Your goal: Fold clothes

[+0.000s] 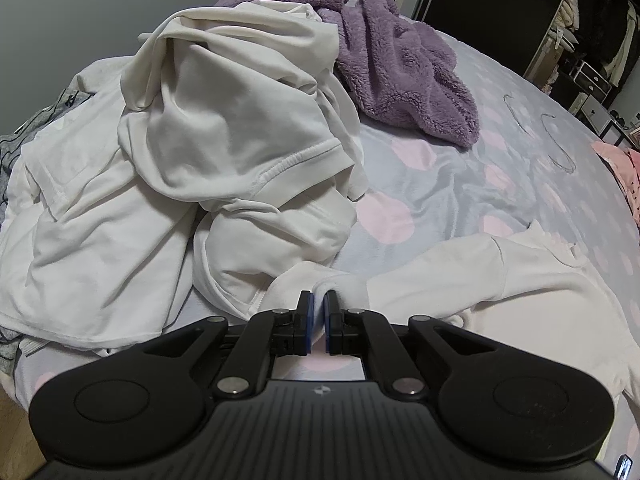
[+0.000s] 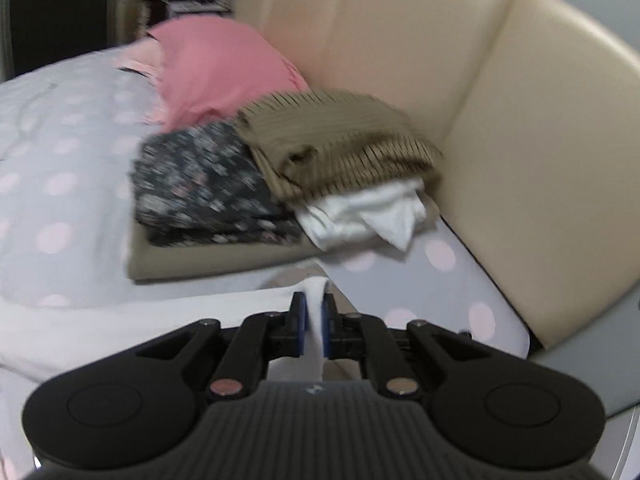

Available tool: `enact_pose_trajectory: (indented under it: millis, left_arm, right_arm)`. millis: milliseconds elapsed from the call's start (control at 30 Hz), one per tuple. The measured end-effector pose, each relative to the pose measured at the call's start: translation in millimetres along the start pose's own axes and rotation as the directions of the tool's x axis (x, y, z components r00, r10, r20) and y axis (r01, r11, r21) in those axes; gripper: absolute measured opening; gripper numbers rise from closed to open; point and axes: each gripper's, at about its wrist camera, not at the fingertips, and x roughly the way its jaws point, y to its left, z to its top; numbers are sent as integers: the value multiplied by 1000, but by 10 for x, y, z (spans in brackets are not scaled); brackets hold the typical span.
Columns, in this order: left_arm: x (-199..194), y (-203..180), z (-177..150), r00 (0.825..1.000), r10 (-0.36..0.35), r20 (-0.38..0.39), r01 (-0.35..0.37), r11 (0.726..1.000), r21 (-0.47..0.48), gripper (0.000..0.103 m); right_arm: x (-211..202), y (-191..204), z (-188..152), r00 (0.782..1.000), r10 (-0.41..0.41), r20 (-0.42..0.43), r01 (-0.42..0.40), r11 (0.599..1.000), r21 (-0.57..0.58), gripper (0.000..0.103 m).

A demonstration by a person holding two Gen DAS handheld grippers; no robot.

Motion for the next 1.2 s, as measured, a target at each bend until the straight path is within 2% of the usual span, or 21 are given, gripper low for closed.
enact_pose_trajectory:
  millis: [167,267,300,367,433,533,633,700,767,867,1000,1167,1200]
  left_arm:
    - [40,3,1,1000,9,-12,-9,1000,4,2]
    - [60,0,4,1000,13,-16,-13,1000,6,2]
    - [63,-2,6,1000,13,-16,-13,1000,6,2]
    - [58,-10,8,1000,14,-12,-14,1000,10,2]
    - [41,-15,8,1000,15,-5,-15,1000,10,2]
    - [-10,-9,10,1000,13,9,-13,1000,4,2]
    - [-111,-7,27,999,3,44,-3,1000,1,2]
    - [-186,-19,51,997,-13,78,13,1000,8,2]
    - [-206,-21,65,997,-27,79,26,1000,11,2]
    - [-191,-26,65,998,-33,62,32,999,17,2]
    - [-171,-21,31,999,-27,37,26,999,36,4]
    - [-184,-5,-55,1000,-21,11,20,997,77,32]
    - [-195,-7,-78,1000,-18,9,17,996,87,36]
  right_arm:
    - [321,135,-170,998,-28,-62,28,1000,-13,10]
    - [306,271,-294,998,-43,-51,41,998,-44,23]
    - [285,312,-325,998,-35,-43,33,998,-49,28]
    - [225,402,-376,1000,-13,-27,11,998,-55,29]
    - [109,509,-424,1000,8,-4,-8,999,-42,39]
    - [-72,744,-498,998,59,19,-59,998,-24,44]
    - [-225,1105,-574,992,128,0,-128,991,-40,49]
    - [-337,1397,-642,981,193,-26,-194,979,-58,50]
    - [-455,1701,-727,963,266,-41,-269,959,-86,51]
    - [-614,2140,-859,929,366,-60,-371,920,-129,51]
    - [-769,2625,-1031,888,455,-65,-458,868,-189,51]
    - [-764,2901,-1228,851,518,-86,-523,824,-216,51]
    - [-744,2923,-1244,855,512,-90,-518,827,-219,51]
